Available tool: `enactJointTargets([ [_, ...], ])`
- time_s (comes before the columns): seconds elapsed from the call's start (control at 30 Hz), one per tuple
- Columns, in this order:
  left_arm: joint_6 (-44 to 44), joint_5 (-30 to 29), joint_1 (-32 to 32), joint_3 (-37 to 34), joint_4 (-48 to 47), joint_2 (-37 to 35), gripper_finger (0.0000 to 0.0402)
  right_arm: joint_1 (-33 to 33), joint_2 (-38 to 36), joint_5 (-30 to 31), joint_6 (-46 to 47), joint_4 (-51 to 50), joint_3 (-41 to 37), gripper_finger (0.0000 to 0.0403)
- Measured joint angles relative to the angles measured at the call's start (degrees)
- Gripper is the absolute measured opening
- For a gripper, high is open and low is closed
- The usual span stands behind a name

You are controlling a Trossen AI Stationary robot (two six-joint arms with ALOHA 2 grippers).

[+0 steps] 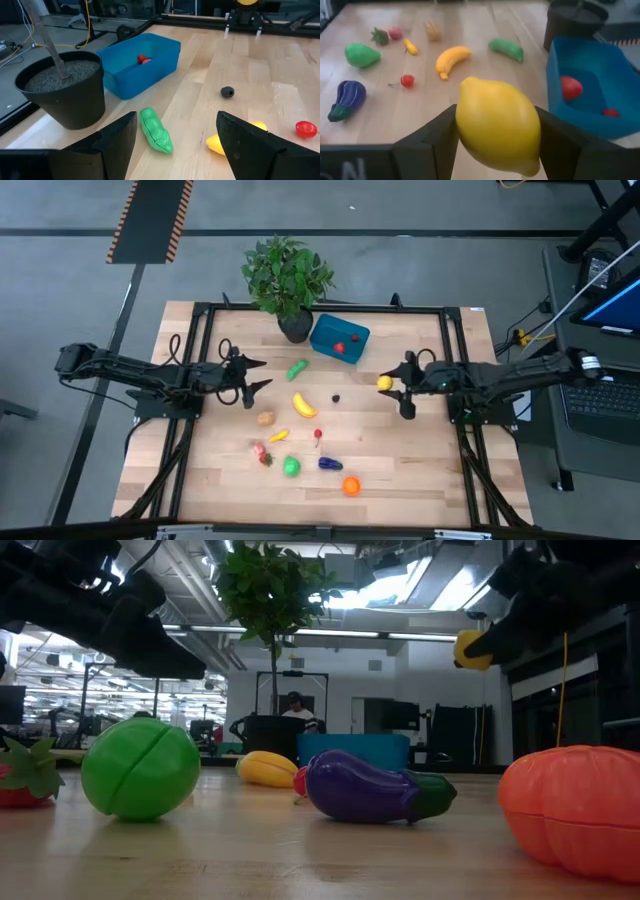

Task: Pick and placing Produce into tupperware
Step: Put the yellow lemon into the blue container

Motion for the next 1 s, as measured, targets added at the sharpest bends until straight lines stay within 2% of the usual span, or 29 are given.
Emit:
enactJointTargets([
  [0.2,-0.2,0.0,0.0,0.0,0.3,0.0,0.0265,-2.4,-3.4,-6.8,-1.7,11.0,-6.0,0.0219],
  [0.37,-0.2,0.0,0.1,0.0,0.4,0.0,0.0265,-4.3,-4.9,-8.8,-1.9,18.1,-10.0,0.0219],
  [0.5,-0.2,0.0,0.1,0.0,0.4,0.0,0.0265,-5.5,-4.8,-13.8,-2.7,24.2,-12.0,0.0219],
  [0.73,-0.2,0.0,0.1,0.0,0.4,0.0,0.0265,-7.0,-4.8,-17.4,-3.2,24.7,-12.0,0.0219],
  [1.0,-0.2,0.0,0.1,0.0,0.4,0.0,0.0265,-7.1,-4.8,-17.4,-3.1,25.6,-12.0,0.0219],
])
